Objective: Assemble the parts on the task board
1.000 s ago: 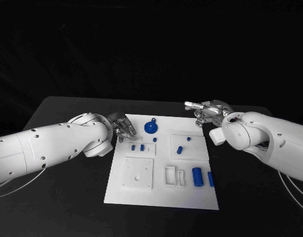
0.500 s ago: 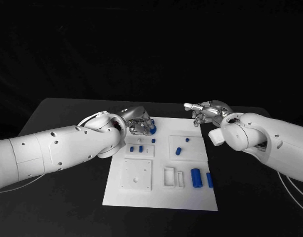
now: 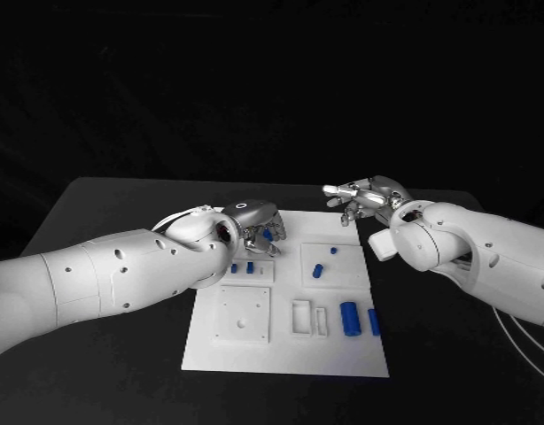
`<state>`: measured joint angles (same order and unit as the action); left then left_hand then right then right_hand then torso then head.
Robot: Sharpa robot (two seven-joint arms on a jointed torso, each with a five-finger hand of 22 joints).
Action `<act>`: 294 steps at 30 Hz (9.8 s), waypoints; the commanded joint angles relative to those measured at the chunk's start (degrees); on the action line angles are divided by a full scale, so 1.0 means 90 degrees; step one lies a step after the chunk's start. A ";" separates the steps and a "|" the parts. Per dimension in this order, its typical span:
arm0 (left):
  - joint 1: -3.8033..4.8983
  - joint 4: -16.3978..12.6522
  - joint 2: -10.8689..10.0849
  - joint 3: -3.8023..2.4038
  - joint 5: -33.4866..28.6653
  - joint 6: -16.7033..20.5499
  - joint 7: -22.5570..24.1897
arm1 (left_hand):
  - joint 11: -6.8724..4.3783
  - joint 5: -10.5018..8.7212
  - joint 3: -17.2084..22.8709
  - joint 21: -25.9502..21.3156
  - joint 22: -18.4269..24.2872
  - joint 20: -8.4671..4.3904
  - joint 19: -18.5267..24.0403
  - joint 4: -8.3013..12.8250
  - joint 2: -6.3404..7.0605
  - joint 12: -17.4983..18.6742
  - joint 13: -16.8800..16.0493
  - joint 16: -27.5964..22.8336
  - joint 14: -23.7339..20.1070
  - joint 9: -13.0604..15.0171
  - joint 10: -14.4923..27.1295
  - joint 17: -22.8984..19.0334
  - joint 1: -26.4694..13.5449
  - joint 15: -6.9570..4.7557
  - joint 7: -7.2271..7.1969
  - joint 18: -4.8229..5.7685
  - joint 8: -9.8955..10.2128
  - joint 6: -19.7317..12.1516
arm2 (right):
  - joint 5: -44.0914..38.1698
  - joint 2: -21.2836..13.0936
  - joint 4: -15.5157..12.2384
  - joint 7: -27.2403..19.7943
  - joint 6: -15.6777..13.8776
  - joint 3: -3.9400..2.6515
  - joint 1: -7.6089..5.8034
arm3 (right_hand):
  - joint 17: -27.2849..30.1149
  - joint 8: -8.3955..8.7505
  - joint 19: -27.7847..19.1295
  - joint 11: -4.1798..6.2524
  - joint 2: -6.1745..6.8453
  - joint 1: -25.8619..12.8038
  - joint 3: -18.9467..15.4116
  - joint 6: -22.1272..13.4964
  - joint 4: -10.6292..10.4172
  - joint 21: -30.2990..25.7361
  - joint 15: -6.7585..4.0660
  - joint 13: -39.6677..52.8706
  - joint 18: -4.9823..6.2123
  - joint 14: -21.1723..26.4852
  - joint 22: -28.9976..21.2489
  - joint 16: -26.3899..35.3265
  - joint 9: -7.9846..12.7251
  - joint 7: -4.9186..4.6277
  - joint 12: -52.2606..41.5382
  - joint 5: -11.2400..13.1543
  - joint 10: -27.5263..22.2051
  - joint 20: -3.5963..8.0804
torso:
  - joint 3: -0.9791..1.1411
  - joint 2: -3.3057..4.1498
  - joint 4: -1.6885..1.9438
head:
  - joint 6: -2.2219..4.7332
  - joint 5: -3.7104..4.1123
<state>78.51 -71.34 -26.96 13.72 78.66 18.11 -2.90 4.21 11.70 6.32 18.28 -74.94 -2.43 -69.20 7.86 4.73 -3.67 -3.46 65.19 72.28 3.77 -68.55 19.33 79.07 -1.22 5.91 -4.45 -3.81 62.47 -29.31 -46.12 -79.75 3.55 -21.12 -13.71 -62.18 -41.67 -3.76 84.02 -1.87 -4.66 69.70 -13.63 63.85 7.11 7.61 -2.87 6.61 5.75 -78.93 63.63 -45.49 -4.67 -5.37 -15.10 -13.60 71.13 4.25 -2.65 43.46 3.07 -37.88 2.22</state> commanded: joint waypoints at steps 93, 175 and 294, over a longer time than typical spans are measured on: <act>-0.0339 0.0790 0.0290 -0.0006 0.0514 -0.0002 0.0519 | -0.0159 0.0111 0.1475 0.0921 -0.0142 -0.0077 0.0086 -0.0208 -0.0490 0.0039 0.0012 0.0018 0.0516 -0.0001 -0.0499 -0.0043 0.0177 -0.0099 -0.0026 -0.0181 0.0026 0.0606 | -0.0146 0.0019 -0.0126 -0.0236 -0.0069 -0.0004 0.0002 | 0.0217 0.0009 0.0195 -0.0135 -0.0038 0.0051 -0.0004 -0.0054 0.0002 0.0174 0.0085 -0.0328 0.0174 0.0023 -0.0111 -0.0193 0.0004 -0.0083 0.0774 0.0056 -0.0060 -0.0103 | -0.0011 -0.0021 0.0016 | -0.0049 0.0105; -0.0437 0.0358 -0.0606 -0.0351 -0.0443 -0.0680 0.0431 | -0.0097 0.0087 0.1523 0.1145 -0.0144 -0.0062 0.0273 -0.0036 -0.0431 0.0040 0.0013 -0.0091 0.0464 -0.0008 -0.0333 0.0032 0.0256 -0.0076 0.0021 -0.0216 0.0028 0.0479 | -0.0153 -0.0045 -0.0136 -0.0184 -0.0025 -0.0004 0.0002 | 0.0257 0.0010 0.0191 -0.0127 -0.0061 0.0049 -0.0011 -0.0006 0.0017 0.0175 0.0080 -0.0330 0.0165 0.0031 -0.0138 -0.0207 0.0011 -0.0069 0.0817 0.0055 -0.0019 -0.0097 | -0.0011 -0.0045 0.0064 | -0.0117 0.0130; -0.0293 -0.0090 -0.1619 -0.0626 -0.5990 0.0314 0.2148 | 0.0139 -0.0099 0.0874 -0.1623 0.1549 0.0455 0.1108 -0.0149 -0.0236 0.0024 0.0015 -0.5863 0.0065 -0.0008 -0.0031 -0.1696 0.0005 0.0444 0.0152 0.0099 0.0006 0.0044 | -0.7705 0.0144 0.0252 0.0850 0.1605 0.0096 0.0202 | 0.0335 0.0019 0.0245 -0.0223 0.1307 0.0017 0.4082 0.0064 0.0763 0.0523 0.0117 -0.0357 0.0273 -0.0233 0.0303 -0.0346 0.0107 -0.0084 0.1291 0.0664 -0.0216 -0.0139 | -0.0027 -0.0043 0.0065 | -0.0018 0.0284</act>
<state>75.77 -71.62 -41.51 8.14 30.00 21.08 13.74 5.43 10.46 14.27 3.83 -61.29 1.23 -59.16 6.62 2.90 -3.79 -3.29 13.15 72.64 3.65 -69.38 3.97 79.47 2.75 7.06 -3.96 -3.95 63.05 -92.40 -44.73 -77.03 8.99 -9.94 -12.85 -60.49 -38.70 -3.76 84.15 -3.89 6.58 70.06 22.97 64.18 14.26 12.00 -1.90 3.46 8.39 -80.67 66.41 -48.31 -3.65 -6.19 -3.85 -7.97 69.40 3.15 -2.88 43.04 3.79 -37.97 4.85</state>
